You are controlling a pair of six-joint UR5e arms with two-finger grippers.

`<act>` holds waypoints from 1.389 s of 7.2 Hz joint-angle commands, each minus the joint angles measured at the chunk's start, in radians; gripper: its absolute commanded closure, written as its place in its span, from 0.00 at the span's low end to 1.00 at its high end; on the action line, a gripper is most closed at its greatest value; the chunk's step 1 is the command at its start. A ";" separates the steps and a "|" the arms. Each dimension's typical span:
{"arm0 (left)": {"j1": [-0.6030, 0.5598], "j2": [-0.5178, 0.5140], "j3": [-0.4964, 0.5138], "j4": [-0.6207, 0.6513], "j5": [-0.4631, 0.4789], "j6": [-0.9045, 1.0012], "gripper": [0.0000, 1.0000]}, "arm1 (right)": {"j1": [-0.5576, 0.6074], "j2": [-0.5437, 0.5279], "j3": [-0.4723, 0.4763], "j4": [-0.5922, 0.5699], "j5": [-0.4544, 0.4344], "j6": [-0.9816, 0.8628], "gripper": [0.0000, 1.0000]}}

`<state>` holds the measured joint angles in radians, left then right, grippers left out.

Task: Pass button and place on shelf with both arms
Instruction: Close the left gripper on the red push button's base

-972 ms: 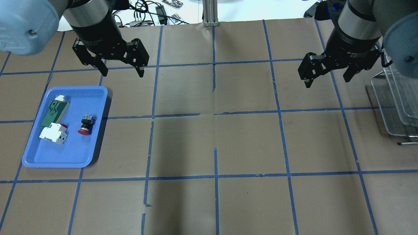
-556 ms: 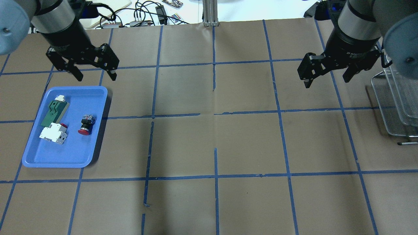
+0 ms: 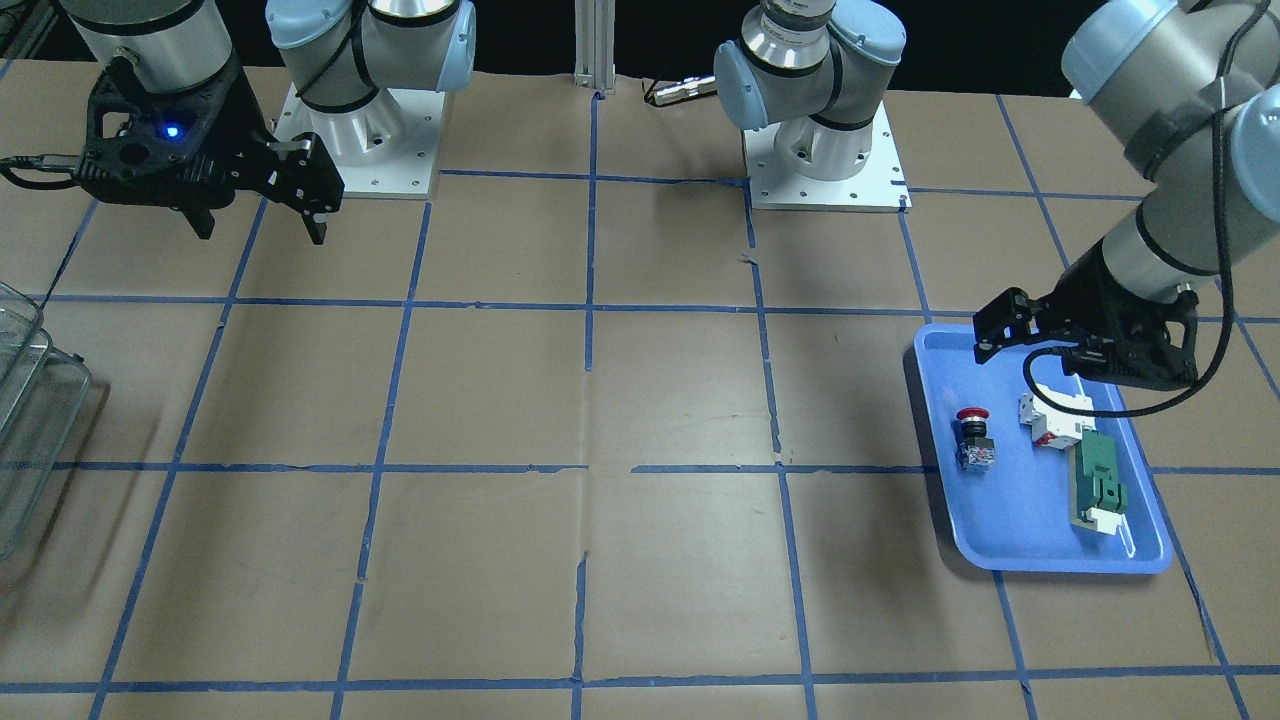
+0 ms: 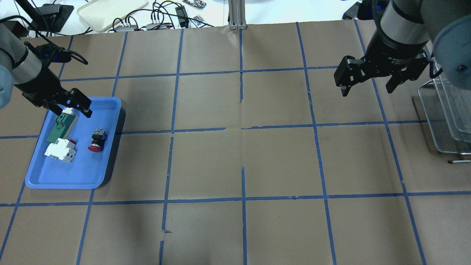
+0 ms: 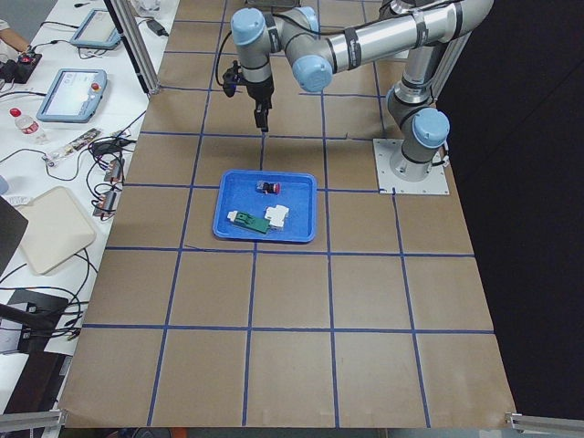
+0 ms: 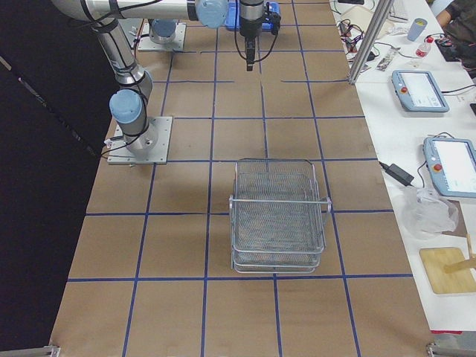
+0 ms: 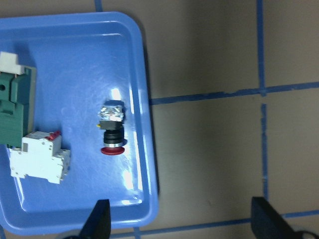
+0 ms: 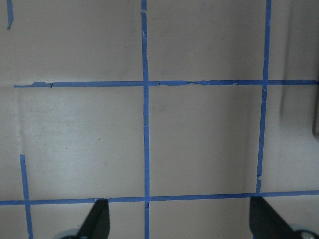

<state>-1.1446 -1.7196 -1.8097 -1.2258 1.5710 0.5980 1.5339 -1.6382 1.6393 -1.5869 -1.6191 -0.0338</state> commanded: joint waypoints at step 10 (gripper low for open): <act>0.056 -0.215 -0.140 0.240 0.011 0.146 0.59 | -0.002 0.012 0.004 0.027 -0.007 0.034 0.00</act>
<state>-1.0892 -1.9358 -1.9486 -0.9683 1.5791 0.7390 1.5303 -1.6247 1.6418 -1.5663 -1.6227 -0.0002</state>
